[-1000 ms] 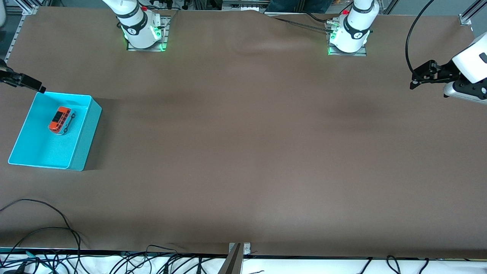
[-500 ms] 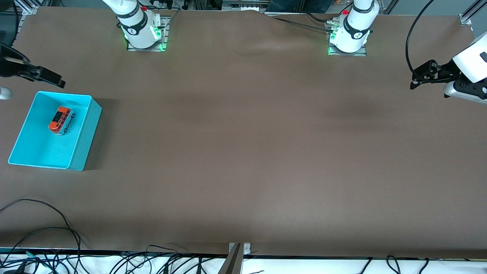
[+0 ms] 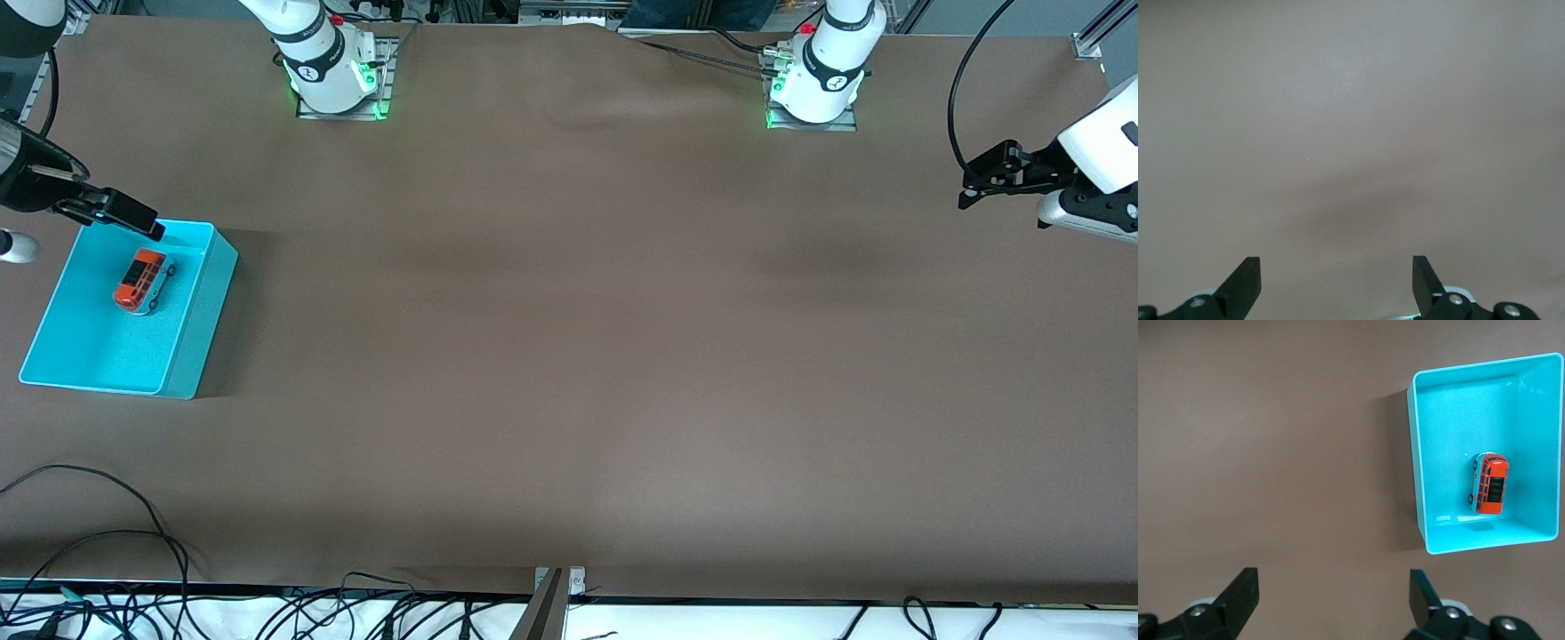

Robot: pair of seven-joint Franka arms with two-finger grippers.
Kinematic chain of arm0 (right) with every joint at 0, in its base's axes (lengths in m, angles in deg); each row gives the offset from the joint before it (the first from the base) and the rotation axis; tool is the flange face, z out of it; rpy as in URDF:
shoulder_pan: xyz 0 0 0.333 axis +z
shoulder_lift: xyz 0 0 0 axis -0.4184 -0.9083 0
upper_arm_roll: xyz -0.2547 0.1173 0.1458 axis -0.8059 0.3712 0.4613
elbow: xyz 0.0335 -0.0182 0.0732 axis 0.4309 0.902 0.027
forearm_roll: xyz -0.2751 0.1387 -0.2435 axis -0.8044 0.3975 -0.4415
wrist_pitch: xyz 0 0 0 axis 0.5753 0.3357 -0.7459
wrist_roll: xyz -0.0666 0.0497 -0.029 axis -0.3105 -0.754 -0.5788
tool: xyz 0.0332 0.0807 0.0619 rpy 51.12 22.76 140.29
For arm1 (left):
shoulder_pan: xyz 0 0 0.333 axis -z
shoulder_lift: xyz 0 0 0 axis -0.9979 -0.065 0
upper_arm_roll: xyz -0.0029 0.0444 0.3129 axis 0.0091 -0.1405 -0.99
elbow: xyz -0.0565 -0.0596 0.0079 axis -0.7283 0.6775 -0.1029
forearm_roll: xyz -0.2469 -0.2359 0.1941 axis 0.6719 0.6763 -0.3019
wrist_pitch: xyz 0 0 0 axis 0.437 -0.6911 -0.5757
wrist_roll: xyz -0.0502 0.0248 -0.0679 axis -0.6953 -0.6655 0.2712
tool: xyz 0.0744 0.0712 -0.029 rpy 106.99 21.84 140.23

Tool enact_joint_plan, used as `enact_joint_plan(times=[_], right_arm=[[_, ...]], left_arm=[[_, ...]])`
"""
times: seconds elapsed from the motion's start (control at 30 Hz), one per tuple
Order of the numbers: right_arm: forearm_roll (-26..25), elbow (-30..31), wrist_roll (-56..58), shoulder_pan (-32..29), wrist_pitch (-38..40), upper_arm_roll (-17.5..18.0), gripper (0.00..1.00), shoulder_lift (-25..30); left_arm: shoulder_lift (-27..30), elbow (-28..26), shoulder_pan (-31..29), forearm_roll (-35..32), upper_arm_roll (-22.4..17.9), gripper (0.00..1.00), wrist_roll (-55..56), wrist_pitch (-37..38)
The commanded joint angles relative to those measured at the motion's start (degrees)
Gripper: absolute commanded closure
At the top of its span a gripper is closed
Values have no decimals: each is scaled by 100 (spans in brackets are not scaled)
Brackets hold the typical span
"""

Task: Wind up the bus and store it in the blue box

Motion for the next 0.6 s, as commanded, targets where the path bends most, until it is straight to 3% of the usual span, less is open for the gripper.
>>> enact_joint_plan(times=[0.0,0.57], right_arm=[[24,-133,152,-23,84,5,0,-18],[24,-124,1005,-6,93,31,0,-9]], left_arm=[[-111,233,-20,87,1,0,-15,162],[-111,233,-29,88,10,0,-24,162]])
